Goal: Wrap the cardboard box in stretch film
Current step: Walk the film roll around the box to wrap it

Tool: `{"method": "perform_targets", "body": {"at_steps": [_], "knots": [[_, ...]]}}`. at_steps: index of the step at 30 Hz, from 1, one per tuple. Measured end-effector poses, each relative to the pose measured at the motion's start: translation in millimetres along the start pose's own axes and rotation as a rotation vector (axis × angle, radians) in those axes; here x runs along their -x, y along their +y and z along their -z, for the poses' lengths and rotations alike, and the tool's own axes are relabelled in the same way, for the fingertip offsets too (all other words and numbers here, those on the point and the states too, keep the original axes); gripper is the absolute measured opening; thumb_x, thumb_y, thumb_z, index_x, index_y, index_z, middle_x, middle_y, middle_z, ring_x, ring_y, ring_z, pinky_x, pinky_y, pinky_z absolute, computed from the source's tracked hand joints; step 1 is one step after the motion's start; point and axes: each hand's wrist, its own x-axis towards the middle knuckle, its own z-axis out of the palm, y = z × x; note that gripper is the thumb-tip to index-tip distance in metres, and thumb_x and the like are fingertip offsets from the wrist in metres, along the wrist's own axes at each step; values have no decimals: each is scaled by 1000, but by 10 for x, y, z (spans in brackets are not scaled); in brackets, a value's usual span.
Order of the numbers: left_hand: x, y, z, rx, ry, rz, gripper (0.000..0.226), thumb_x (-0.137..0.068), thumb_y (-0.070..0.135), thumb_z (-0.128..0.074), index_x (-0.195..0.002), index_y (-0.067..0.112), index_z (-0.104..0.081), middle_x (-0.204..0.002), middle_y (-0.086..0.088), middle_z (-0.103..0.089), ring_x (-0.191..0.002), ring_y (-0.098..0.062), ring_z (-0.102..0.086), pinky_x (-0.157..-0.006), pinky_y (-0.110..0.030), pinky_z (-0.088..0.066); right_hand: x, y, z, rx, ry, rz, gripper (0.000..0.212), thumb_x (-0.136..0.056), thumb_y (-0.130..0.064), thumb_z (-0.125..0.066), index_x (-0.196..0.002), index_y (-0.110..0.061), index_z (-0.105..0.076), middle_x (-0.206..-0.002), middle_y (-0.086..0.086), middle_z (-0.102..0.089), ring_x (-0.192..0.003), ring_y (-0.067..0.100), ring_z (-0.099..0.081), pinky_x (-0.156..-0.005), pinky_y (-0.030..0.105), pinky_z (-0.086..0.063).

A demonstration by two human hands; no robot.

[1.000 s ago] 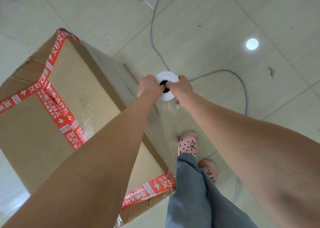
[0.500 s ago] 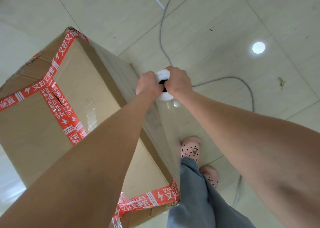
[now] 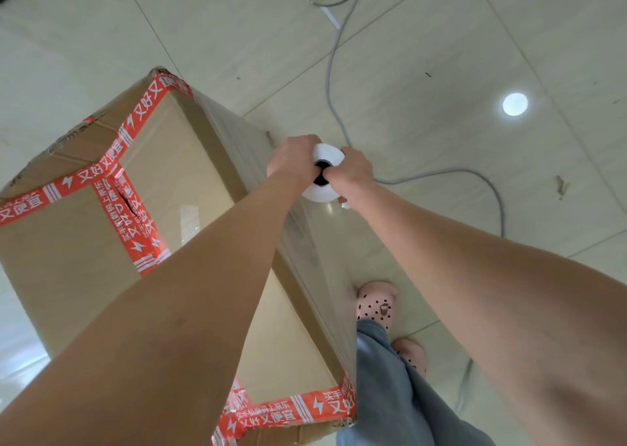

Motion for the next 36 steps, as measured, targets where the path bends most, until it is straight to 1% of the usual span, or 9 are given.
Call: {"method": "perform_targets", "body": {"at_steps": [4,7,9,14,18,22,26,32,36], "knots": [[-89,-46,145,-73,66,-20,22,-81,15,-57,-103,14,-61,-100,-8,-63,-88,-28,-59,-63,-30,-41,-27,-207,25,197,87,197,31,-83,-8,-50,-113,-12,-57,-117,9,-60,-103,30,-56,-72,32,-41],[-185,-134,221,44,95,99,12,-83,18,-61,-91,10,-56,-90,-6,-57,-78,-24,-52,-61,-29,-40,-60,-300,14,132,131,276,49,-87,-11,-53,-136,-15,-46,-136,7,-50,-124,26,-48,-95,34,-41],[-252,-175,258,118,111,159,16,-83,22,-64,-89,10,-54,-86,-5,-53,-76,-23,-50,-60,-29,-39,-114,-328,-37,15,108,155,70,-87,-19,-61,-148,-15,-27,-147,8,-36,-133,24,-38,-101,33,-38],[-351,-204,302,159,95,188,16,-83,19,-64,-86,12,-50,-84,-5,-50,-73,-24,-49,-53,-28,-37,-233,-453,-150,-391,-76,-222,89,-81,-17,-64,-152,-22,-12,-140,4,-42,-113,25,-49,-75,39,-56],[-459,-273,377,125,39,167,12,-83,12,-57,-95,11,-55,-94,-9,-56,-82,-28,-55,-64,-31,-45,-312,-544,-260,-279,-67,-168,84,-79,-21,-66,-150,-20,-20,-136,4,-46,-117,29,-50,-70,36,-56],[-504,-333,455,107,17,173,5,-82,13,-59,-85,13,-54,-94,-11,-62,-80,-27,-56,-62,-30,-43,-385,-662,-286,-120,-4,-109,67,-81,-22,-61,-142,-19,-36,-135,9,-49,-113,31,-53,-86,45,-54],[-528,-295,515,151,48,214,10,-81,20,-62,-82,13,-56,-83,-7,-59,-79,-26,-60,-59,-28,-41,-424,-767,-213,-36,71,-15,51,-82,-16,-55,-133,-19,-48,-130,7,-55,-112,30,-55,-92,37,-50],[-555,-295,601,174,116,328,25,-84,23,-62,-103,8,-59,-101,-11,-64,-91,-28,-61,-63,-31,-42,-529,-983,-85,152,29,227,48,-84,-12,-53,-131,-22,-54,-130,5,-58,-119,25,-53,-96,30,-41],[-643,-314,738,149,94,298,21,-83,15,-60,-104,12,-58,-103,-11,-63,-94,-31,-61,-63,-31,-41,-543,-1020,-149,-30,13,44,67,-82,-23,-65,-143,-14,-37,-136,9,-51,-122,25,-51,-95,28,-41]]}}
